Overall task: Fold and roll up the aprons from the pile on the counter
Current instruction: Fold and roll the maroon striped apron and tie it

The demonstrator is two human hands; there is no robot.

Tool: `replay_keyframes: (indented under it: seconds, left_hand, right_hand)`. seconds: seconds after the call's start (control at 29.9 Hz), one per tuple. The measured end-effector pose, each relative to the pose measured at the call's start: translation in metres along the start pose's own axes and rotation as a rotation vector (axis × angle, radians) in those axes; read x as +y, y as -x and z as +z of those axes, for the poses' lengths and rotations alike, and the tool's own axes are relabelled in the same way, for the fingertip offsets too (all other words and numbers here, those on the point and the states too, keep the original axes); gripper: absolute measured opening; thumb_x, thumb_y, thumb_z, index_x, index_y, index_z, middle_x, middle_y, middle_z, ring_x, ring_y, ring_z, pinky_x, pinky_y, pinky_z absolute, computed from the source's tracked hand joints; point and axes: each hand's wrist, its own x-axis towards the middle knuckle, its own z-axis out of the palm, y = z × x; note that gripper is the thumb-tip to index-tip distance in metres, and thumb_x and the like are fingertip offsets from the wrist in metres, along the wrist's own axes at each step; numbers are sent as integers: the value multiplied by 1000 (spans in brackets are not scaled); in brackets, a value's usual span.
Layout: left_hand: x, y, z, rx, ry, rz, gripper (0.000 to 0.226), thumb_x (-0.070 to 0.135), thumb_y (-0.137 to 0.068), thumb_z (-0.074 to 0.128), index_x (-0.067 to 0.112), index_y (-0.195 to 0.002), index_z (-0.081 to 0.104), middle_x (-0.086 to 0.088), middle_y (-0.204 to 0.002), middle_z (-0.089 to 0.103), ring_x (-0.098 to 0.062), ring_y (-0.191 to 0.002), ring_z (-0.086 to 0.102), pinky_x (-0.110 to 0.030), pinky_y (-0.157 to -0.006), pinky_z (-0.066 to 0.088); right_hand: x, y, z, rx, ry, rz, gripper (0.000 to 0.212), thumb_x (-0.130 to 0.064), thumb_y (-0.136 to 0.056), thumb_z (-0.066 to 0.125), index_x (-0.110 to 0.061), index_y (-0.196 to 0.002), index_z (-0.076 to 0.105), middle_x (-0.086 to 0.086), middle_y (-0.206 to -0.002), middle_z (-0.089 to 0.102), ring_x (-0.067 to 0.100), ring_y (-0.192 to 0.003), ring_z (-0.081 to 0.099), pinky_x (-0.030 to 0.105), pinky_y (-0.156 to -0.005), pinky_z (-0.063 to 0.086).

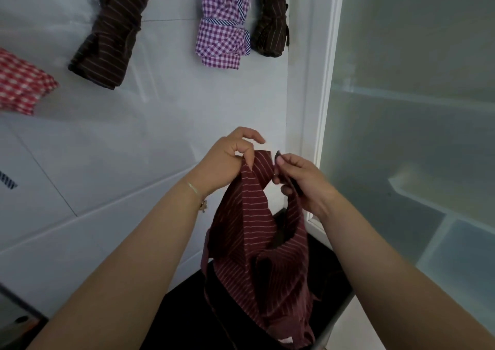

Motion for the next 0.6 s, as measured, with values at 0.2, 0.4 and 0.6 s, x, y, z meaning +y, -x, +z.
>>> replay_keyframes:
  seconds: [0.2, 0.4, 0.6]
  left_hand:
    - [0, 9, 11, 60, -244, -46, 54, -10, -86, 43, 35, -88, 72, 9, -88, 68, -6, -74, 62, -29, -72, 50]
    - [3, 14, 27, 78, -599, -82, 40, 12, -99, 36, 25, -134, 50, -3, -72, 62, -18, -62, 56, -34, -61, 46]
    - [2, 18, 28, -50, -839, -140, 20, 25, -97, 40, 24, -102, 59, 1, -79, 65, -23, -74, 59, -31, -63, 43]
  right_hand:
    - [-3, -1, 3, 121, -100, -42, 12, -20, -96, 56, -11, -88, 59, 0, -83, 67, 14, -70, 67, 21, -49, 47]
    - [6, 7, 12, -15, 54, 8, 16, -21, -100, 49, -12, -90, 56, 4, -83, 72, 19, -73, 67, 25, -55, 48]
    - [18, 10, 13, -44, 139, -65, 15, -17, -100, 47, -6, -97, 57, 15, -84, 71, 25, -72, 68, 29, -66, 54]
